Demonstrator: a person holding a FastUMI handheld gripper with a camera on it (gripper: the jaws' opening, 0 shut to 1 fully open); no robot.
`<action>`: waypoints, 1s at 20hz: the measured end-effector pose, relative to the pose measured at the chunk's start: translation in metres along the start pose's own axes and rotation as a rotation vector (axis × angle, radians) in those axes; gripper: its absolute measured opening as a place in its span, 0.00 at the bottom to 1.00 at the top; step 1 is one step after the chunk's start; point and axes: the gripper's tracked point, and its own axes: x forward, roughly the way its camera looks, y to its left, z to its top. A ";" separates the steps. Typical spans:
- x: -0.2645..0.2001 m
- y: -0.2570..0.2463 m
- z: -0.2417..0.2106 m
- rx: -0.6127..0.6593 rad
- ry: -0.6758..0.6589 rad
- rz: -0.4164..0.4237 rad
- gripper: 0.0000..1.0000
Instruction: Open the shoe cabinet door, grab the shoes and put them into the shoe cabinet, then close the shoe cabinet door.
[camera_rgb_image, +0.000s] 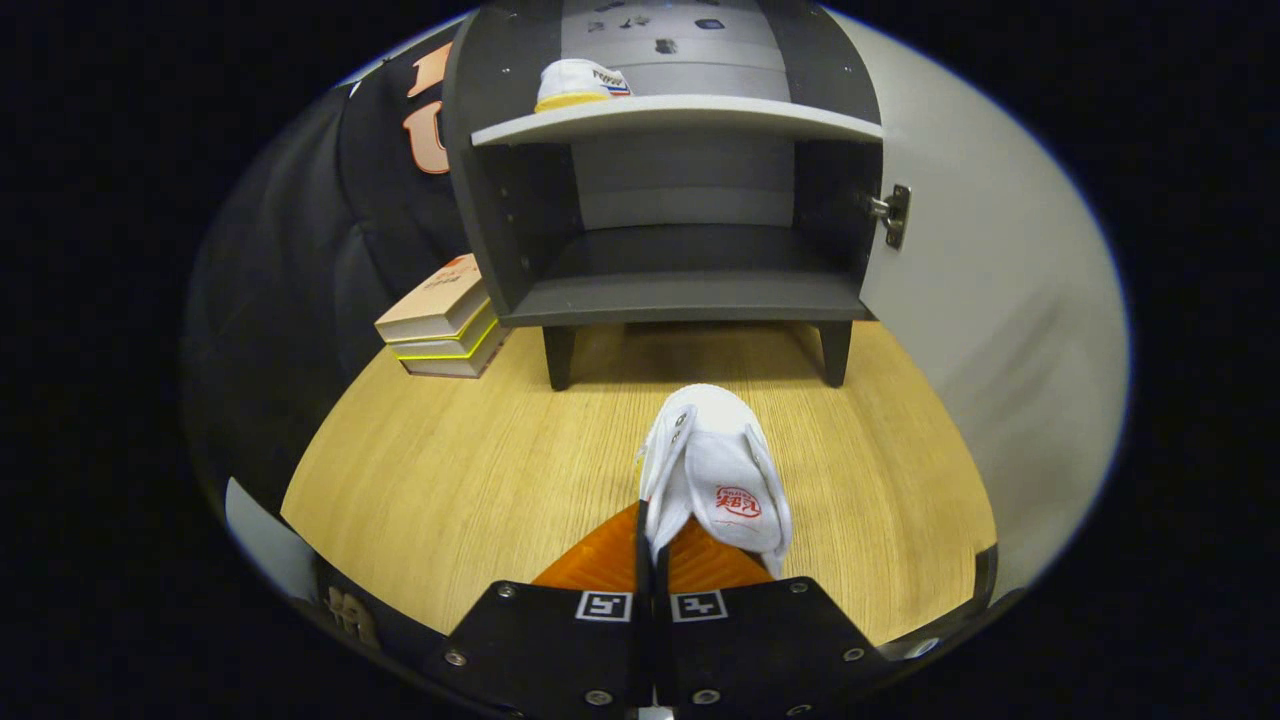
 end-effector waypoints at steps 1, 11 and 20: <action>-0.011 0.004 0.012 0.000 -0.018 0.007 0.00; -0.094 0.007 0.171 -0.049 -0.275 -0.006 0.00; -0.074 -0.014 0.290 -0.132 -0.377 -0.043 0.00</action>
